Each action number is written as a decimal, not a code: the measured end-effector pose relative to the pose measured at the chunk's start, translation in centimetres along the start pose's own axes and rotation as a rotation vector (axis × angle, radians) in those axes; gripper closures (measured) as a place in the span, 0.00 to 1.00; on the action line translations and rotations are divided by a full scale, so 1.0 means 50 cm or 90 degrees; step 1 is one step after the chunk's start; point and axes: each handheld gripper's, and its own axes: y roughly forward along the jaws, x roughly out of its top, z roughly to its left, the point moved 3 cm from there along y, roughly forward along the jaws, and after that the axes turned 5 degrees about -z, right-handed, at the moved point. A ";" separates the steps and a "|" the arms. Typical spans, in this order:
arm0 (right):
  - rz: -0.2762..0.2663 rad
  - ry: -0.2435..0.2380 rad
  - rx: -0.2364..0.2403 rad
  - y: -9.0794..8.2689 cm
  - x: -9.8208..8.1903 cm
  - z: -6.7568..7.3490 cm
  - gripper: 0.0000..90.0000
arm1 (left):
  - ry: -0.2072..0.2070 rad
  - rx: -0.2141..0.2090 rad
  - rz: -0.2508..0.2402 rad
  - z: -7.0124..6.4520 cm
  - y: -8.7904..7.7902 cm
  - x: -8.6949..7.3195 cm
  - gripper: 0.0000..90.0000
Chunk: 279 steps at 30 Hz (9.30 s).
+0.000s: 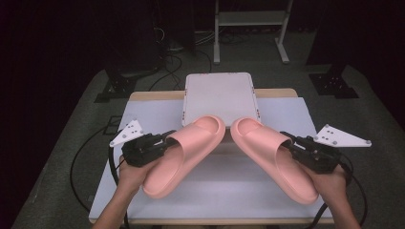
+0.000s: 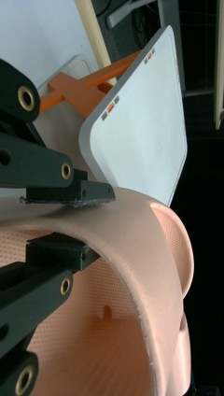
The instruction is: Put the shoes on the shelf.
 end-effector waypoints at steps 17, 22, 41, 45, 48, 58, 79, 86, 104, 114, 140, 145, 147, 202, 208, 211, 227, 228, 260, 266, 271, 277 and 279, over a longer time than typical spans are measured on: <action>-0.017 0.001 -0.010 0.041 0.051 -0.014 0.88 | 0.001 0.028 0.005 0.040 0.014 0.033 0.84; -0.017 0.010 -0.011 0.054 0.059 -0.020 0.88 | -0.006 0.034 0.006 0.051 0.020 0.037 0.84; -0.004 0.012 -0.035 0.114 0.082 -0.051 0.88 | -0.011 0.052 0.017 0.089 0.066 0.066 0.84; 0.000 0.018 -0.040 0.128 0.086 -0.060 0.88 | -0.011 0.061 0.022 0.101 0.075 0.072 0.84; 0.002 0.017 -0.046 0.139 0.089 -0.066 0.88 | -0.018 0.066 0.023 0.112 0.084 0.075 0.84; 0.008 0.020 -0.056 0.166 0.098 -0.082 0.87 | -0.021 0.081 0.033 0.134 0.104 0.084 0.84; 0.022 0.036 -0.101 0.211 0.111 -0.120 0.87 | -0.031 0.108 0.050 0.170 0.158 0.103 0.84; 0.027 0.029 -0.111 0.226 0.116 -0.124 0.87 | -0.040 0.116 0.049 0.180 0.167 0.108 0.83; 0.033 0.056 -0.126 0.255 0.110 -0.145 0.86 | -0.065 0.135 0.053 0.201 0.198 0.110 0.81; 0.040 0.059 -0.135 0.271 0.117 -0.146 0.85 | -0.072 0.147 0.051 0.208 0.208 0.115 0.78; 0.048 0.084 -0.146 0.309 0.125 -0.147 0.79 | -0.109 0.164 0.039 0.215 0.240 0.119 0.73; 0.052 0.087 -0.151 0.315 0.126 -0.147 0.78 | -0.110 0.170 0.045 0.219 0.245 0.116 0.72; 0.052 0.088 -0.151 0.317 0.125 -0.148 0.78 | -0.113 0.171 0.044 0.219 0.246 0.115 0.72; 0.067 0.128 -0.160 0.371 0.110 -0.156 0.71 | -0.164 0.157 0.041 0.223 0.301 0.098 0.62; 0.070 0.128 -0.154 0.377 0.106 -0.158 0.71 | -0.169 0.155 0.036 0.225 0.301 0.095 0.61; 0.069 0.126 -0.154 0.378 0.106 -0.158 0.71 | -0.167 0.154 0.036 0.224 0.302 0.096 0.61; 0.066 0.121 -0.150 0.383 0.105 -0.160 0.71 | -0.172 0.144 0.023 0.220 0.308 0.092 0.56; 0.064 0.121 -0.151 0.384 0.105 -0.160 0.71 | -0.173 0.143 0.021 0.221 0.308 0.092 0.56; 0.061 0.119 -0.169 0.414 0.111 -0.173 0.71 | -0.160 0.159 0.024 0.247 0.326 0.095 0.57; 0.057 0.123 -0.164 0.414 0.110 -0.176 0.69 | -0.162 0.160 0.022 0.246 0.325 0.095 0.55; 0.047 0.128 -0.159 0.401 0.107 -0.171 0.65 | -0.149 0.161 0.022 0.237 0.314 0.093 0.52; 0.046 0.142 -0.152 0.387 0.101 -0.166 0.64 | -0.145 0.162 0.025 0.227 0.312 0.089 0.50; 0.044 0.137 -0.153 0.382 0.101 -0.161 0.64 | -0.143 0.160 0.023 0.221 0.310 0.089 0.50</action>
